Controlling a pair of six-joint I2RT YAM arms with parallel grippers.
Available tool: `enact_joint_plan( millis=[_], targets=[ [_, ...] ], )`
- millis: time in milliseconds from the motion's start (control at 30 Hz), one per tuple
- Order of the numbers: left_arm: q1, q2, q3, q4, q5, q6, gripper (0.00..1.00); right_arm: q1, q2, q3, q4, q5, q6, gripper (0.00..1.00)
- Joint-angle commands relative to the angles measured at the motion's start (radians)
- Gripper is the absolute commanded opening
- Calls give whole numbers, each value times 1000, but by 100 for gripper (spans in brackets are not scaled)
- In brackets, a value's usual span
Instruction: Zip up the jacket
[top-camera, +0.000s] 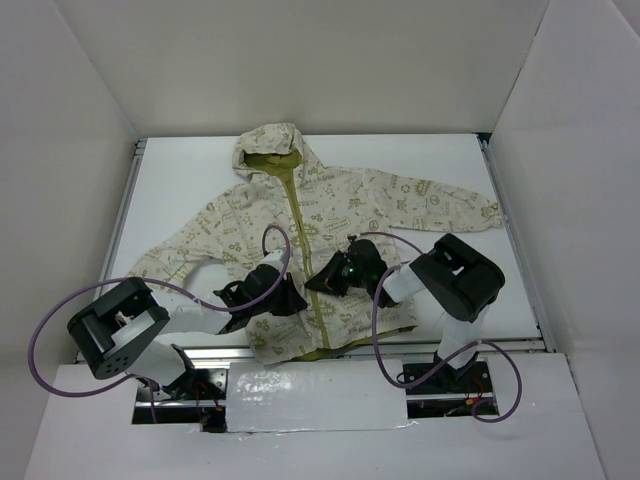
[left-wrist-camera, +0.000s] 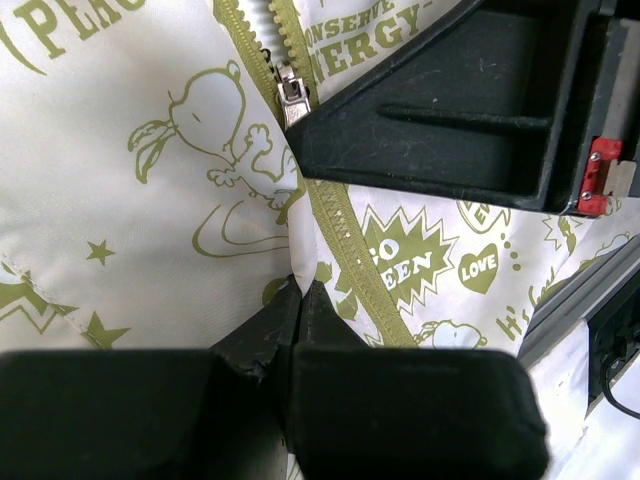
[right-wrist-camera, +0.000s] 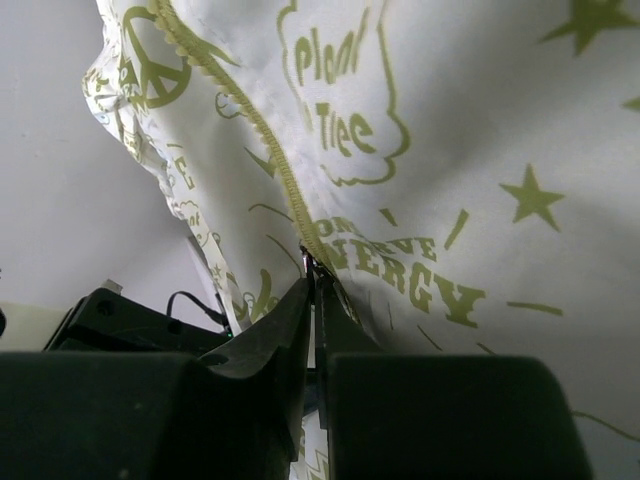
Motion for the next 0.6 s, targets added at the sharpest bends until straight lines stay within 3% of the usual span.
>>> enact_joint_plan(
  millis=[0,267,567],
  targets=[
    [2,-21,-3,17,15,30,0,-14,19,24,30,10,2,9],
    [2,-19,3,6,13,38,0,-39,21,36,25,-7,8,0],
    [2,-24,3,0,13,47,0,-63,-4,43,77,-13,1,0]
  ],
)
